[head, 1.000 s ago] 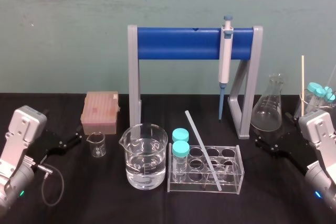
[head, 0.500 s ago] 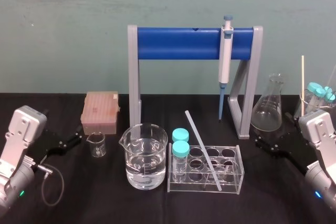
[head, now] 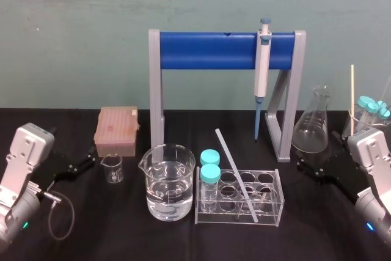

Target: Pick up the stirring rod with one hand, then place it down.

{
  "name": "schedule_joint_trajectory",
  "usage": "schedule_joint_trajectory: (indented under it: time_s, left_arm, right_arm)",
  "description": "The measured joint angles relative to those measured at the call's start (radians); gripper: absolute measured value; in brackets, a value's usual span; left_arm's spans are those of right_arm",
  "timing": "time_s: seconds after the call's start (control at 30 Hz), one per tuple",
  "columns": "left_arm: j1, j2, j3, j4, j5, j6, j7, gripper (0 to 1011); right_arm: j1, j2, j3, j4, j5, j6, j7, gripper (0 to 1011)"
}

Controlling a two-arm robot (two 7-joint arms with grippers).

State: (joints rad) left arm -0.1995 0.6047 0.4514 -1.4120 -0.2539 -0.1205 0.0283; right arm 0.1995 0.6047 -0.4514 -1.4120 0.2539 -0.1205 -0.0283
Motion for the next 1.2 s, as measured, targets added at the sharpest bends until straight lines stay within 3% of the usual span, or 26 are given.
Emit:
schedule_joint_trajectory:
  time_s: [0.9,1.0,1.1,1.2]
  left_arm:
    - [0.0,0.0,0.0,0.0,0.0,0.0,0.0,1000]
    - [0.0,0.0,0.0,0.0,0.0,0.0,0.0,1000]
    - [0.0,0.0,0.0,0.0,0.0,0.0,0.0,1000]
    - [0.0,0.0,0.0,0.0,0.0,0.0,0.0,1000]
  right_arm:
    - [0.002,-0.001,0.005,0.001,0.0,-0.003,0.008,1003]
    - [0.008,-0.003,0.023,-0.002,0.027,-0.01,0.049,1003]
    - [0.011,-0.005,0.046,-0.022,0.092,-0.005,0.113,1003]
    - [0.014,-0.009,0.072,-0.066,0.2,0.043,0.218,1003]
